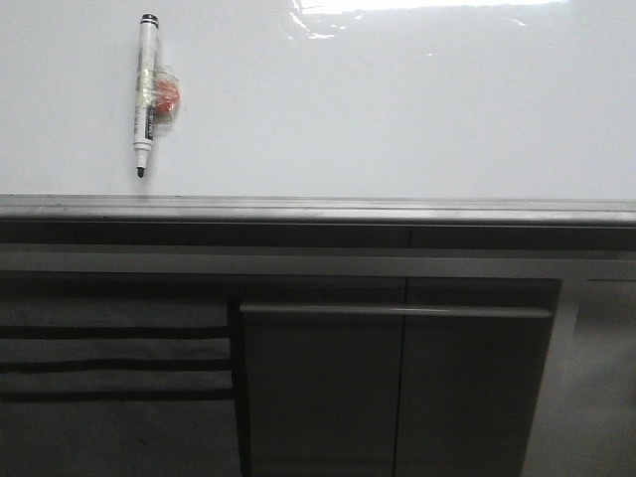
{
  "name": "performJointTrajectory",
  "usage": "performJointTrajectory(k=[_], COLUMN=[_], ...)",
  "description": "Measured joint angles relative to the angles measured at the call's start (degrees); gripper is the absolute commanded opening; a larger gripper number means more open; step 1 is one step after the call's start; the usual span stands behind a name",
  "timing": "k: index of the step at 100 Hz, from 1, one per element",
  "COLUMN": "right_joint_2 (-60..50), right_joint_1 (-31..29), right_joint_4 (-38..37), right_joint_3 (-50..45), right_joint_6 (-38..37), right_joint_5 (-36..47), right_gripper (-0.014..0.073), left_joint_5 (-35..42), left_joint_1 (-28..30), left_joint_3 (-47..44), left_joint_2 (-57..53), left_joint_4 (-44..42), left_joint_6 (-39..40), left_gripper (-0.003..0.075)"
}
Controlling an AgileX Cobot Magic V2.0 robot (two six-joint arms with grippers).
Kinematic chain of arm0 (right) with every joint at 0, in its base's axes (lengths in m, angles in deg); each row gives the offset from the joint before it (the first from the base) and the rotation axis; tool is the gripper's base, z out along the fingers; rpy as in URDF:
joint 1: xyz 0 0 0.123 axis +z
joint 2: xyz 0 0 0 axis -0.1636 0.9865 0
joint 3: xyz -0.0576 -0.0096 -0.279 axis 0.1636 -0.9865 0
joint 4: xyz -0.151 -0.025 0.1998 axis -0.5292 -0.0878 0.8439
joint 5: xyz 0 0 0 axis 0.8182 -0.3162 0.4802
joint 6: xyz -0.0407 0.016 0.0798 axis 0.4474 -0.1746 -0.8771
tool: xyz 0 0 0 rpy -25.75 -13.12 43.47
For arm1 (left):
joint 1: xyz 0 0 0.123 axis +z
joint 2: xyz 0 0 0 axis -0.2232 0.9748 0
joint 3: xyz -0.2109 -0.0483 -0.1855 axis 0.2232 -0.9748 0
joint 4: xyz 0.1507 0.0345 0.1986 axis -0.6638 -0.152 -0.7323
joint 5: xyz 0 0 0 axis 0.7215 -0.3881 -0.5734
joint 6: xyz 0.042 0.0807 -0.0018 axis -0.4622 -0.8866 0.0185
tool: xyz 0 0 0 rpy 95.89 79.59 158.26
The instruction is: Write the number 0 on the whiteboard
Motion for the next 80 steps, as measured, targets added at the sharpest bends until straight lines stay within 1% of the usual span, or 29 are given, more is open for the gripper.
performJointTrajectory(k=[72, 80], right_joint_2=[0.0, 0.0], right_joint_1=[0.0, 0.0], right_joint_4=[0.0, 0.0], right_joint_3=[0.0, 0.0], right_joint_6=[0.0, 0.0], right_joint_5=[0.11, 1.09], right_gripper=[-0.0073, -0.0073], left_joint_5=[0.0, 1.43], left_joint_1=[0.0, 0.0], left_joint_3=[0.0, 0.0], left_joint_2=[0.0, 0.0], left_joint_4=[0.0, 0.11], left_joint_6=[0.0, 0.0], left_gripper=[-0.002, -0.002])
